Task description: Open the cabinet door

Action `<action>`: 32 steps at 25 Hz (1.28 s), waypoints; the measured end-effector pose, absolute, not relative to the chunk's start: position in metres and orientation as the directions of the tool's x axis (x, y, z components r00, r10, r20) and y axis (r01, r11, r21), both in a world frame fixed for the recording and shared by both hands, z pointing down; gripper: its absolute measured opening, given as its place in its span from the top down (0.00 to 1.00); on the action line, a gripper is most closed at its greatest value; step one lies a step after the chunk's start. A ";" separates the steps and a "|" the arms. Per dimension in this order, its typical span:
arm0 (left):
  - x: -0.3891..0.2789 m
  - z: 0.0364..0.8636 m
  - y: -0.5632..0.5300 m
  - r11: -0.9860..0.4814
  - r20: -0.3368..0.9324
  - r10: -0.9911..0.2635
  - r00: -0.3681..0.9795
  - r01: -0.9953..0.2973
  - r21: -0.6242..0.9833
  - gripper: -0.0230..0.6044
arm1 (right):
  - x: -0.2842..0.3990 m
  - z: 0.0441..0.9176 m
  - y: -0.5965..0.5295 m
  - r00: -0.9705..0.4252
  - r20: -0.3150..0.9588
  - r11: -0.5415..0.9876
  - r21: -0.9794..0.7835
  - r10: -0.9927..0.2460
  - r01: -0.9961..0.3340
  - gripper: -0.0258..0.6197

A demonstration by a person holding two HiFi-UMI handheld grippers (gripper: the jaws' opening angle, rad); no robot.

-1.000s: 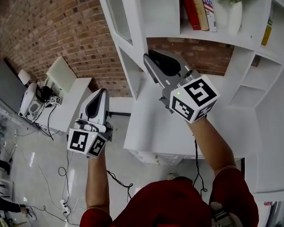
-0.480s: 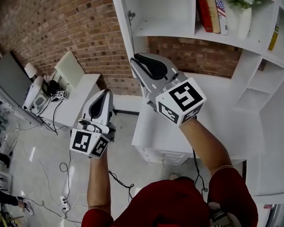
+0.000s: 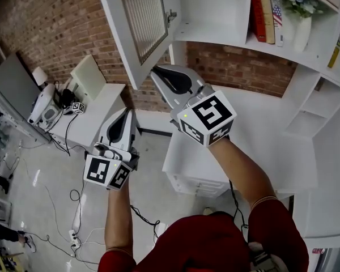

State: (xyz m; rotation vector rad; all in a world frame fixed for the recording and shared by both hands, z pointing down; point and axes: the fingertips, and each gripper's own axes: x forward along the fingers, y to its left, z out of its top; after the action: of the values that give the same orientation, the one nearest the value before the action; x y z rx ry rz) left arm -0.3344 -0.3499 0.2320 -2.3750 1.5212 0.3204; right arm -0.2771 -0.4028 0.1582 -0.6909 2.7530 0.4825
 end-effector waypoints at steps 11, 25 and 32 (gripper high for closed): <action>-0.331 0.232 -0.349 -0.403 -0.350 -0.837 0.420 -0.907 -0.124 0.96 | -0.278 0.170 -0.407 -0.857 -0.300 0.827 0.262 -0.420 -0.497 0.94; -0.294 0.231 -0.348 -0.430 -0.348 -0.824 0.447 -0.894 -0.128 0.96 | -0.213 0.190 -0.402 -0.845 -0.322 0.825 0.245 -0.426 -0.510 0.94; -0.279 0.241 -0.350 -0.420 -0.341 -0.835 0.432 -0.901 -0.112 0.96 | -0.178 0.214 -0.388 -0.839 -0.334 0.832 0.214 -0.429 -0.511 0.94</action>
State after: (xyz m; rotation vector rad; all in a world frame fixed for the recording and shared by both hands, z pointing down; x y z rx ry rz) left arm -0.2785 -0.3499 0.2415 -2.4109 1.5027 0.3378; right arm -0.1776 -0.3881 0.2136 -0.7184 2.7411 0.4314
